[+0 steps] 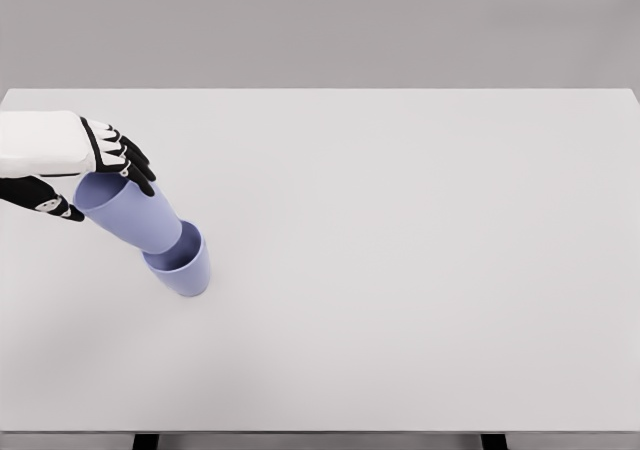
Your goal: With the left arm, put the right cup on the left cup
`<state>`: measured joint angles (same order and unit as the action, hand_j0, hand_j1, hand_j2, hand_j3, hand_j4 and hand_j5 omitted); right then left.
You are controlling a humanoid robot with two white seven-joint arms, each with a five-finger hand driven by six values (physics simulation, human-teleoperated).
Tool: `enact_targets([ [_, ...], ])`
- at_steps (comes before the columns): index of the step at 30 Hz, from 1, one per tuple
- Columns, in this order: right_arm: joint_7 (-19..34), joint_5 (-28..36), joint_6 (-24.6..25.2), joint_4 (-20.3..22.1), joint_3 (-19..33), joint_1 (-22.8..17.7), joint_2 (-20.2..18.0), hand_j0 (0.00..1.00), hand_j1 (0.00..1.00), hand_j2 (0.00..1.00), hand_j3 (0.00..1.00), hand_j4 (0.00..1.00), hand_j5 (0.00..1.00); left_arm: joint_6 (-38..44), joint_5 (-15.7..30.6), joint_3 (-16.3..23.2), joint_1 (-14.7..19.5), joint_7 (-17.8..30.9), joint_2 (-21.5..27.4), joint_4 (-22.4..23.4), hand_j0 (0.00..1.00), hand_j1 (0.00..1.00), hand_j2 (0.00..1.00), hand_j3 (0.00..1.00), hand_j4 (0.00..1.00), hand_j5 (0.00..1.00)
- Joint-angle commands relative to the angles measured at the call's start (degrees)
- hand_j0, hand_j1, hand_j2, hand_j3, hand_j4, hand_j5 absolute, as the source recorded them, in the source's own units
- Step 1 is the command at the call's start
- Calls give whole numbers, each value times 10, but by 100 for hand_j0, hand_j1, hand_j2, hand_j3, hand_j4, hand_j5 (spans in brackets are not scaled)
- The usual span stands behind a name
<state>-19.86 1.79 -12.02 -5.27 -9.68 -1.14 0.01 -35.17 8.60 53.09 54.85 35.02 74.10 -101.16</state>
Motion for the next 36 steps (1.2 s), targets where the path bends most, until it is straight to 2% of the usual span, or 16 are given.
enact_targets([
  [1, 0, 1, 0, 0, 0, -1, 0, 100, 100, 100, 100, 100, 100, 2, 4, -1, 0, 0, 1, 0, 74, 74, 74, 74, 74, 74],
  [36, 0, 1, 0, 0, 0, -1, 0, 100, 100, 100, 100, 100, 100, 2, 3, -2, -5, 0, -8, 0, 77, 77, 77, 77, 77, 77],
])
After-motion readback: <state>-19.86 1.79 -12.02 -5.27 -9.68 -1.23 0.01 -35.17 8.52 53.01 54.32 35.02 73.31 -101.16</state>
